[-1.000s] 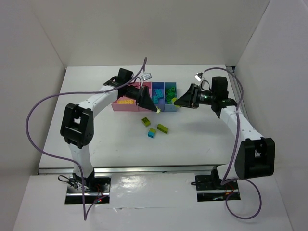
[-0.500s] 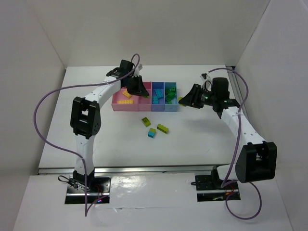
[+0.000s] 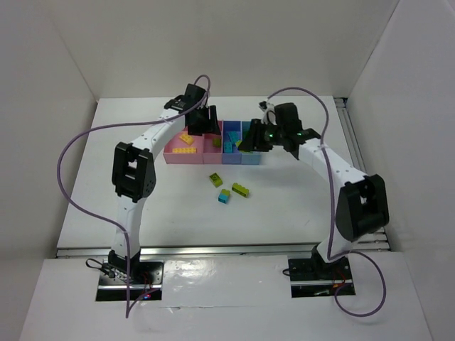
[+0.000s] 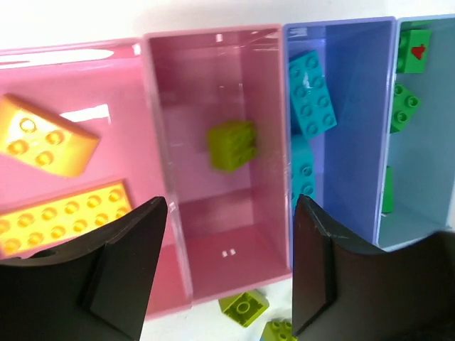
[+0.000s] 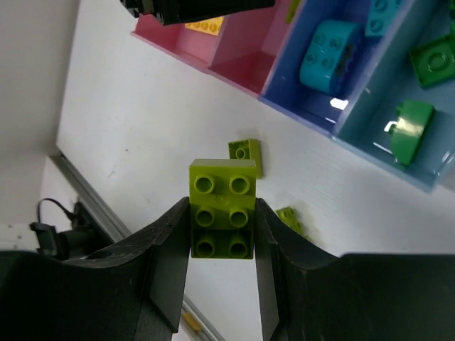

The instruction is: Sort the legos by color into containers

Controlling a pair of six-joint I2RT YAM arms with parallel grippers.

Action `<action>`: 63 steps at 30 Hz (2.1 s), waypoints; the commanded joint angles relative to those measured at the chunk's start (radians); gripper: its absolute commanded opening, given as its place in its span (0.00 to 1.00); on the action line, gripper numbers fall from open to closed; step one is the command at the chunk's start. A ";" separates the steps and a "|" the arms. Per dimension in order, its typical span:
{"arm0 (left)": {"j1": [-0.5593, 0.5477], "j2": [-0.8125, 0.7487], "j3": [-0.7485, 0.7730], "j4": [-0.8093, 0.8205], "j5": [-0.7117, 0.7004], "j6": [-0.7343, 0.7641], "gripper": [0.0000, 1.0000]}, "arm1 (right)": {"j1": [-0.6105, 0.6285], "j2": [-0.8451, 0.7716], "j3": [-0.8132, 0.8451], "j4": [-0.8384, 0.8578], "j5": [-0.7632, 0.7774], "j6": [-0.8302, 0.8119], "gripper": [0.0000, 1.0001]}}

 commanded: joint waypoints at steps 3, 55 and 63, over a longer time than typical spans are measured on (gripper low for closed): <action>0.005 -0.194 -0.054 -0.053 -0.101 -0.061 0.72 | 0.125 0.154 0.230 0.002 0.228 -0.073 0.23; -0.023 -1.035 -0.895 -0.033 -0.458 -0.207 0.75 | 0.533 0.447 0.265 -0.085 0.775 -0.222 0.79; -0.023 -1.026 -0.895 -0.024 -0.467 -0.207 0.75 | 0.512 0.490 0.278 -0.045 0.730 -0.231 0.60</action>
